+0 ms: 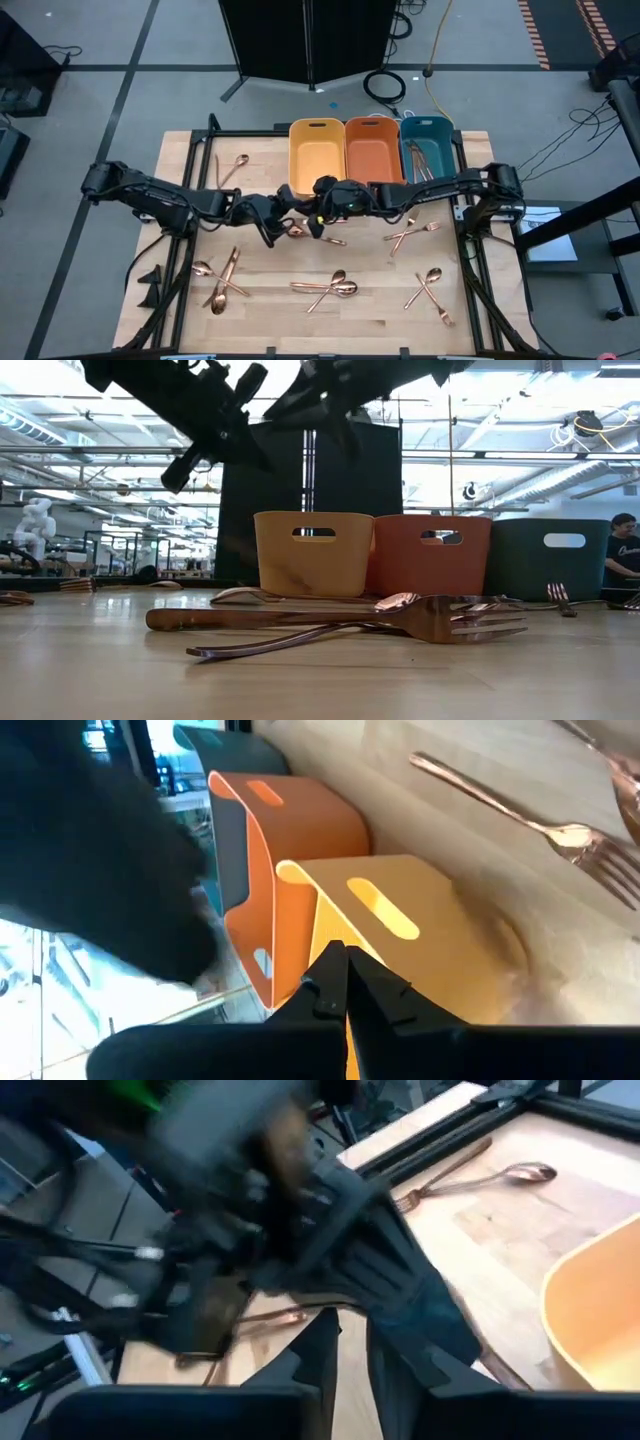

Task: Sort silverware
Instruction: Put the copper knife into the blue bin

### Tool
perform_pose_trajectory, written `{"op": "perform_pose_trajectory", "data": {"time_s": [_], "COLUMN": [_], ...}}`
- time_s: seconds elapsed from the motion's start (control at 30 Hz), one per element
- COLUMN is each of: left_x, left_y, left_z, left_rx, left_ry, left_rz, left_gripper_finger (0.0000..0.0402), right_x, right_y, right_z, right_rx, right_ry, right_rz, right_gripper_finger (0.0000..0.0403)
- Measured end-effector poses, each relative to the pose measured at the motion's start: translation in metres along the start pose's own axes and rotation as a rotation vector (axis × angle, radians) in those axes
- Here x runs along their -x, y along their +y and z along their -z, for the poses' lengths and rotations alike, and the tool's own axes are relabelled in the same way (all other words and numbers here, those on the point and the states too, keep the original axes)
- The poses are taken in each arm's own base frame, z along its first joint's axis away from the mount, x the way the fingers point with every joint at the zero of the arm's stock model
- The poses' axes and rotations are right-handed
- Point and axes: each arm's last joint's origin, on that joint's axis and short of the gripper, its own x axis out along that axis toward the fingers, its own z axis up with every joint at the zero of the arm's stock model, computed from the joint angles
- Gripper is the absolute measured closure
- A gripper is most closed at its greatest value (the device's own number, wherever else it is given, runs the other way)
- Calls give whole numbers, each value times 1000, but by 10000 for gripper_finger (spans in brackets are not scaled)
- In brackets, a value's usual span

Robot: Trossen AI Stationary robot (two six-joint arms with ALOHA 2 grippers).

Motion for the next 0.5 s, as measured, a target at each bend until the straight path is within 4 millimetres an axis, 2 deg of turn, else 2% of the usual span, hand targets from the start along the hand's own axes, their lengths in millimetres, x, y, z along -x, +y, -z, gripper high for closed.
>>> {"op": "perform_pose_trajectory", "data": {"time_s": [0.1,0.23,0.37,0.5], "left_x": [-2,4,33,54], "left_y": [1,2,3,-4], "left_z": [4,3,-7,-7], "left_rx": [8,55,268,643], "left_ry": [15,26,-54,-129], "left_rz": [2,-8,-5,124], "left_gripper_finger": [401,401,402,402], "right_x": [20,45,66,71], "right_y": [2,8,29,52], "right_z": [-6,6,33,63], "right_rx": [0,26,116,248], "right_ry": [50,142,197,228], "right_rz": [37,219,354,372], "right_gripper_finger": [354,354,354,354]}}
